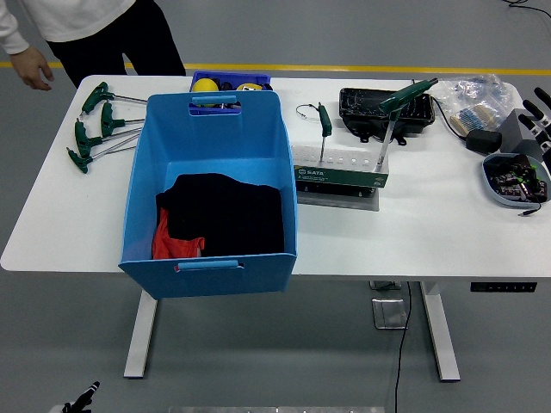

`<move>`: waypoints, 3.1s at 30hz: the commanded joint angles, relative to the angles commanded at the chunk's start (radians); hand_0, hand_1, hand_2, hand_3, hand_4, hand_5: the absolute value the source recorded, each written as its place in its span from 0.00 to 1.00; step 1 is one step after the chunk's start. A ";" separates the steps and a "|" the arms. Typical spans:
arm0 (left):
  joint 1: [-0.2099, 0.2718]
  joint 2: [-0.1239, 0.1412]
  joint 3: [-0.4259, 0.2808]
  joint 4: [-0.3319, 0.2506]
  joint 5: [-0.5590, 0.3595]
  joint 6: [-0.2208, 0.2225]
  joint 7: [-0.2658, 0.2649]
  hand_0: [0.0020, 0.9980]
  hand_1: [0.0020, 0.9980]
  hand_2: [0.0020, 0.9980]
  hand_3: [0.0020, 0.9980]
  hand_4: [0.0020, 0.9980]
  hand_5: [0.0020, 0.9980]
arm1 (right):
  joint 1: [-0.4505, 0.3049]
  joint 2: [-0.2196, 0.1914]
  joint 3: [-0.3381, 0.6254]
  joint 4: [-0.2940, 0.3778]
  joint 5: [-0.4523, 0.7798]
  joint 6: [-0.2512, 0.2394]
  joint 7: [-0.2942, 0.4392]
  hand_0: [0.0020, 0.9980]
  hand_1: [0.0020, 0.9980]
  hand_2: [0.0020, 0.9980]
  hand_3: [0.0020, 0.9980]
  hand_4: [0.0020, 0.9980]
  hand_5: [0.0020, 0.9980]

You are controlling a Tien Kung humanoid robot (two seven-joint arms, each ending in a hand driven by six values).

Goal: Lift tool from toolbox,place it in box,lift tool from toolbox,place it in box

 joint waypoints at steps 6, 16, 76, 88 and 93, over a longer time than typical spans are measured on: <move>0.000 0.001 0.005 0.000 -0.005 -0.001 -0.002 0.77 0.83 0.83 0.79 0.79 0.78 | -0.004 -0.001 0.004 0.001 -0.001 -0.004 0.000 0.93 0.87 0.92 1.00 1.00 1.00; 0.000 0.003 0.005 0.000 -0.003 -0.002 -0.002 0.77 0.83 0.82 0.79 0.79 0.78 | -0.008 -0.006 0.011 0.016 -0.032 -0.041 0.005 0.90 0.84 0.90 0.98 1.00 1.00; 0.001 0.014 -0.062 0.000 0.084 -0.002 0.017 0.77 0.80 0.81 0.78 0.79 0.78 | 0.226 -0.186 -0.222 -0.046 -1.202 -0.377 0.044 0.94 0.90 0.94 0.98 1.00 0.76; -0.003 0.019 -0.068 0.000 0.091 -0.004 0.021 0.77 0.80 0.81 0.78 0.79 0.78 | 0.378 -0.165 -0.388 -0.042 -1.282 -0.331 0.003 1.00 0.93 0.96 1.00 1.00 0.69; -0.007 0.022 -0.057 0.000 0.081 -0.004 0.021 0.77 0.80 0.80 0.78 0.79 0.78 | 0.480 -0.118 -0.473 -0.074 -1.302 -0.316 -0.021 0.98 0.91 0.92 0.96 1.00 0.66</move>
